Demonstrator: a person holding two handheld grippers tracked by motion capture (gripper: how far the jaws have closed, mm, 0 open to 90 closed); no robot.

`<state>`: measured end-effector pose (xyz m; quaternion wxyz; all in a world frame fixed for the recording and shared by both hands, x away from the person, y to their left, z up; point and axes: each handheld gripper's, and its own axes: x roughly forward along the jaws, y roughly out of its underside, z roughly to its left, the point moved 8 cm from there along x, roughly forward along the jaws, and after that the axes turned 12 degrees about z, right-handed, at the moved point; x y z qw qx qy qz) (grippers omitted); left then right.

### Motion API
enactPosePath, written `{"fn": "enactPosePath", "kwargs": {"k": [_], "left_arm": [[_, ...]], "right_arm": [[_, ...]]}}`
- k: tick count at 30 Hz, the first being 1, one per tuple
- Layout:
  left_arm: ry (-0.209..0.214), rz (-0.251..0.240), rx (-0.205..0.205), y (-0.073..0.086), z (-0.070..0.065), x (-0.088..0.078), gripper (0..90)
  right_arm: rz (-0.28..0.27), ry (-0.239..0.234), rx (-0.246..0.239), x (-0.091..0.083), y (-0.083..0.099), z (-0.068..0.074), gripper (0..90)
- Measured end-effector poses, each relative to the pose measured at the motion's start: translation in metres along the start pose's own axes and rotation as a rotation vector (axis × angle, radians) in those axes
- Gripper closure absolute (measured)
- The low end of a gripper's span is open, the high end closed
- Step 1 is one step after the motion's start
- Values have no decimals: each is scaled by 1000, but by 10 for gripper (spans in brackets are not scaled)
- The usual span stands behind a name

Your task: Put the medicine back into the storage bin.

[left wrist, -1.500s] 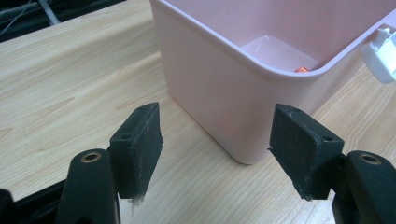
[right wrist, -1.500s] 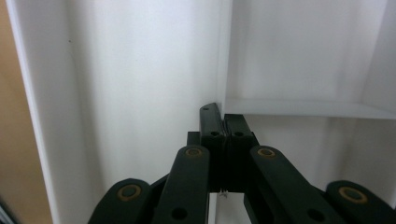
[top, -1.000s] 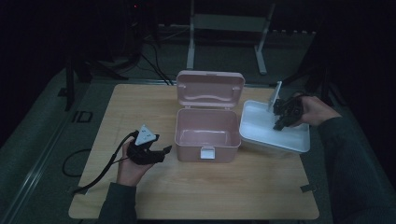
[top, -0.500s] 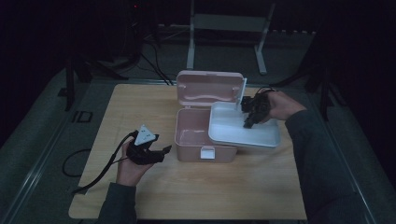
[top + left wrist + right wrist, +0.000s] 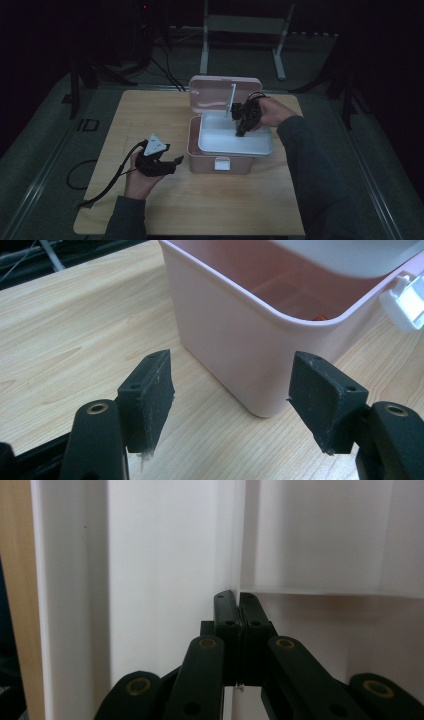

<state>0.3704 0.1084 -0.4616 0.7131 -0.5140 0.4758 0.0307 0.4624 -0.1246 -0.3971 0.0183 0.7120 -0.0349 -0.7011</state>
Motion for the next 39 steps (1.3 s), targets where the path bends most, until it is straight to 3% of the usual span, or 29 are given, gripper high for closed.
{"fn": "enactPosePath", "kwargs": {"k": [8,21,39], "left_arm": [[5,0,-2,0,-1,1,338],[5,4,-1,0,-2,3,338],[9,7,-3,0,-2,4,338]], "right_arm": [[0,3,-3,6,-18,-4,894],[-7,6,-23,18,-31,-6,894],[-85,26,-28,4,-25,-4,896]]}}
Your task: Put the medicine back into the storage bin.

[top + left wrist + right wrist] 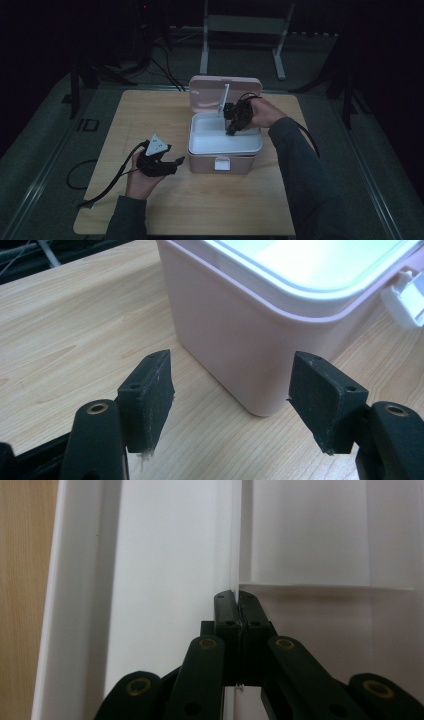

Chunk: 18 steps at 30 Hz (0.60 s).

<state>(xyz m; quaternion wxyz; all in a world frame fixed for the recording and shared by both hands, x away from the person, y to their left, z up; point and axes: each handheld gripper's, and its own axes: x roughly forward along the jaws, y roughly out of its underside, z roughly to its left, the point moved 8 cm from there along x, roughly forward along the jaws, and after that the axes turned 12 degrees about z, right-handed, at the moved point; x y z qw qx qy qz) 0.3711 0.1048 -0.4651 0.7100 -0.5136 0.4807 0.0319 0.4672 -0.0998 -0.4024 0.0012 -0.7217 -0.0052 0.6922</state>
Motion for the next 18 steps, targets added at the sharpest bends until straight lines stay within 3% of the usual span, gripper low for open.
{"fn": "enactPosePath", "kwargs": {"k": [3,18], "left_arm": [[-1,1,0,0,0,0,338],[-2,2,1,0,0,-1,338]], "right_arm": [[-15,-9,-3,1,-3,0,896],[19,-6,-1,20,-10,-2,881]]}}
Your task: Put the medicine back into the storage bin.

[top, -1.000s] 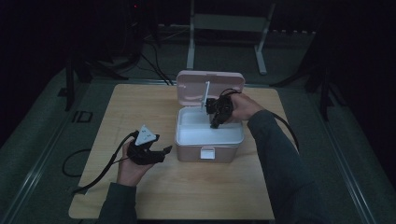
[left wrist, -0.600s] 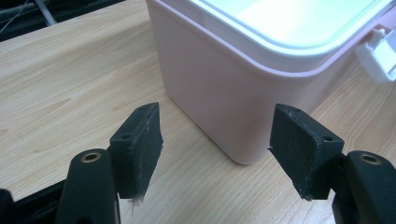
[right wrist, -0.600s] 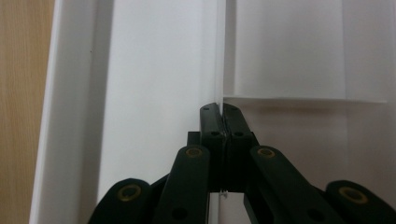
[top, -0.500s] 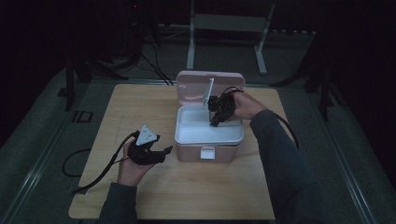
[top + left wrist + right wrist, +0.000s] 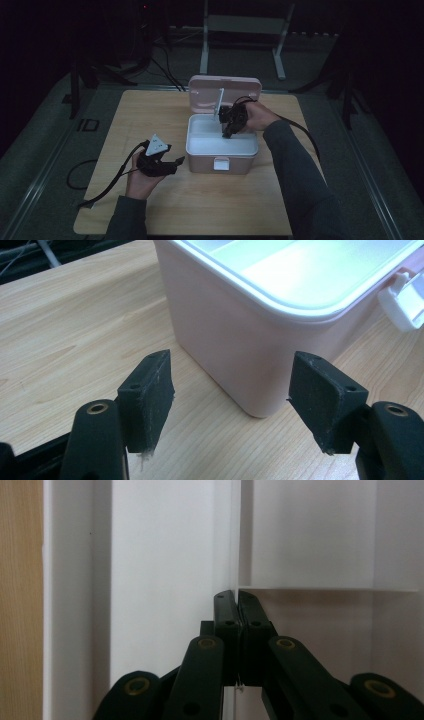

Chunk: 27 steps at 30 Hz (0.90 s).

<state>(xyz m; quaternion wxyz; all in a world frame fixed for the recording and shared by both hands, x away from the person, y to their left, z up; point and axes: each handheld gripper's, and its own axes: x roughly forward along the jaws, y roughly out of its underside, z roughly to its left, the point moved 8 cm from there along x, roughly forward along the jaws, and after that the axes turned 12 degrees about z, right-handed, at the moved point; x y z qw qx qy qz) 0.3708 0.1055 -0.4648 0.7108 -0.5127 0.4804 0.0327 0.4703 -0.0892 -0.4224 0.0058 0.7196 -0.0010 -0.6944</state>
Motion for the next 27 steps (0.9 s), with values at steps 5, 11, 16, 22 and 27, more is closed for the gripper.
{"fn": "enactPosePath", "kwargs": {"k": [5,11,16,22,27], "left_arm": [[-1,-2,0,0,0,0,338],[-1,-4,-1,0,0,0,338],[-1,-3,-2,0,1,0,337],[-3,-3,1,0,1,-1,337],[-3,-6,-5,0,2,-1,337]], "right_arm": [[-10,-9,26,0,1,-2,807],[-18,5,51,-7,11,-4,779],[-14,9,61,-11,18,-2,761],[-14,24,104,-21,34,-2,710],[10,24,134,-20,50,-3,680]]}}
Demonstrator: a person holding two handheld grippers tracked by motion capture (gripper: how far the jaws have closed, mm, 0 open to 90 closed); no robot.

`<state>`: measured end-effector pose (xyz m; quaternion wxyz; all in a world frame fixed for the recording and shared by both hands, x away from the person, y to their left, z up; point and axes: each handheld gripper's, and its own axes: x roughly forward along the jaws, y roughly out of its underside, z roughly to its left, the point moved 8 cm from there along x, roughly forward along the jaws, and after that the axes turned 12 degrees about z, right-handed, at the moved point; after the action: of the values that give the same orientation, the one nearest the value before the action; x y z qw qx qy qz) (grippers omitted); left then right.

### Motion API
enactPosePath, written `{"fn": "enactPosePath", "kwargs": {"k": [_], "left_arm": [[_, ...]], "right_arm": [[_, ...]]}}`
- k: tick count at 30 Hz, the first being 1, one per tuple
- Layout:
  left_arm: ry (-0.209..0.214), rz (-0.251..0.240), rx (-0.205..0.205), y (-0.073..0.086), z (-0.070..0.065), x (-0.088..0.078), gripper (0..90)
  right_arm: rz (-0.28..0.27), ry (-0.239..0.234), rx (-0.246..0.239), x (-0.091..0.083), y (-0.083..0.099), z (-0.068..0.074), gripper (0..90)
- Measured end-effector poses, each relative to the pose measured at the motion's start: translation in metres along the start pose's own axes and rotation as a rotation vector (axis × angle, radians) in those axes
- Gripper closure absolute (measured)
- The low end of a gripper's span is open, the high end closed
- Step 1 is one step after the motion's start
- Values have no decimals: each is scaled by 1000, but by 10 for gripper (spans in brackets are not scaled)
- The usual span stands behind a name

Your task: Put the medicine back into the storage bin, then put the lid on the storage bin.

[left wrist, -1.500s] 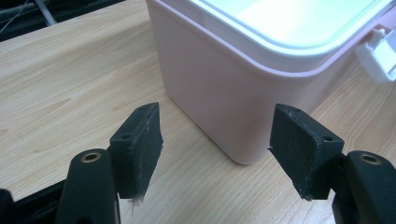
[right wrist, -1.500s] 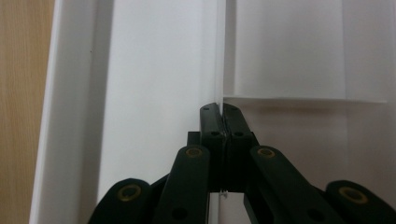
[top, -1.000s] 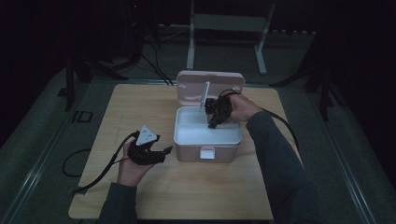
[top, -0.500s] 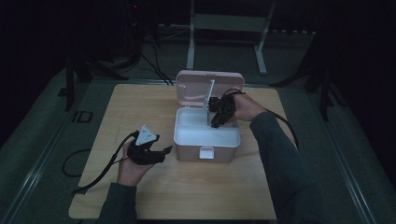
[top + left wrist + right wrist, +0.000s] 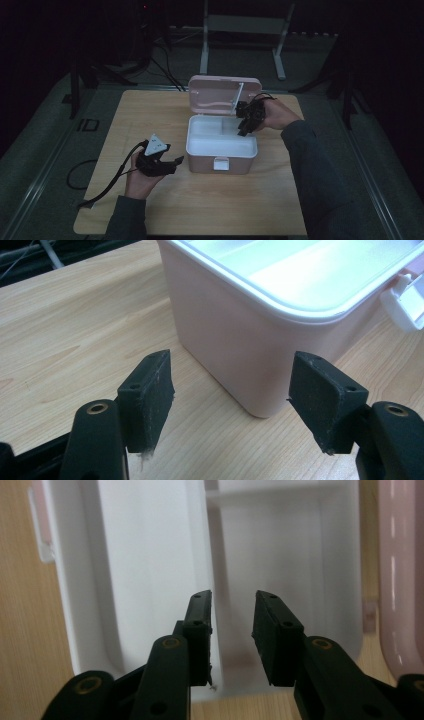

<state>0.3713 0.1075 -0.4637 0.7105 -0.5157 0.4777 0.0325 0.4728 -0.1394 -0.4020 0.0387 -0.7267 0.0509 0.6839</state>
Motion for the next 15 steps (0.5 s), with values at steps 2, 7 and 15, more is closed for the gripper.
{"fn": "enactPosePath", "kwargs": {"k": [2,7,15], "left_arm": [[0,-2,-3,0,1,0,337],[1,-7,-8,-1,3,-2,337],[20,-27,-16,-6,6,-3,338]], "right_arm": [[-4,1,7,0,3,-1,673],[-19,2,50,-2,27,-4,641],[-60,17,101,-7,49,-9,623]]}}
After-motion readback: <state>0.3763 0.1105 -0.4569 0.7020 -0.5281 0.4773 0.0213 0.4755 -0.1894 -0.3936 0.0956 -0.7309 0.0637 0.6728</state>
